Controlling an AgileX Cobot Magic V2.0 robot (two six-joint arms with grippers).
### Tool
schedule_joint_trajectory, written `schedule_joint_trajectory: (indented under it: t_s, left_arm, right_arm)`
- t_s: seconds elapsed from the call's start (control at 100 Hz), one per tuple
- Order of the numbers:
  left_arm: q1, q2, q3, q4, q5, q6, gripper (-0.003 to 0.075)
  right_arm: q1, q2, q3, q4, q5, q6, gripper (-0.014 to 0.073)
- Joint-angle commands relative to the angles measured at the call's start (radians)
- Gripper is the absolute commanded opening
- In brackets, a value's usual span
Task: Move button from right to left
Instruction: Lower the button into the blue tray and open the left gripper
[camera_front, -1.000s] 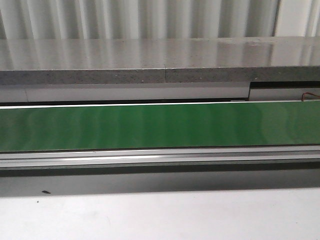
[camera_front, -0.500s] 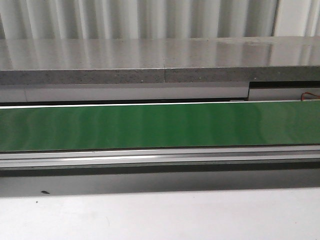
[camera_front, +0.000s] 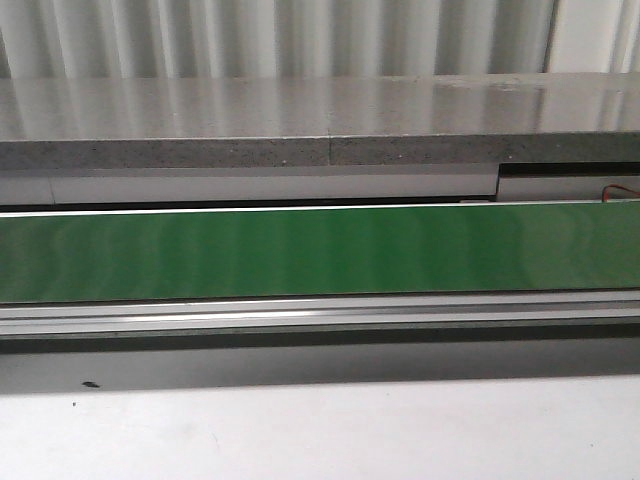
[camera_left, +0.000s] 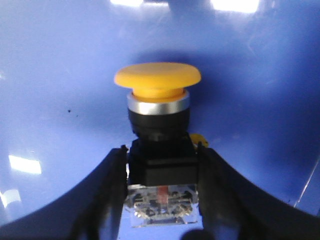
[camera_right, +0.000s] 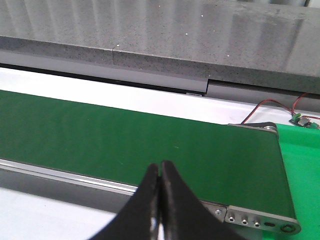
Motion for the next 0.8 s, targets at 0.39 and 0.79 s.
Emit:
schedule_joint_trajectory:
  t_s: [0.39,0.79]
  left_arm:
    - [0.002,-0.139,-0.029,0.000,0.008,0.006,0.0438]
    - [-0.087,-0.403,-0.029,-0.108,-0.097,-0.126,-0.0019]
  right_arm:
    - [0.000,0.008,-0.028,-0.001,-0.080,-0.010,-0.0068]
    - [0.000,0.008,-0.028,-0.001,-0.080,-0.010,-0.0068]
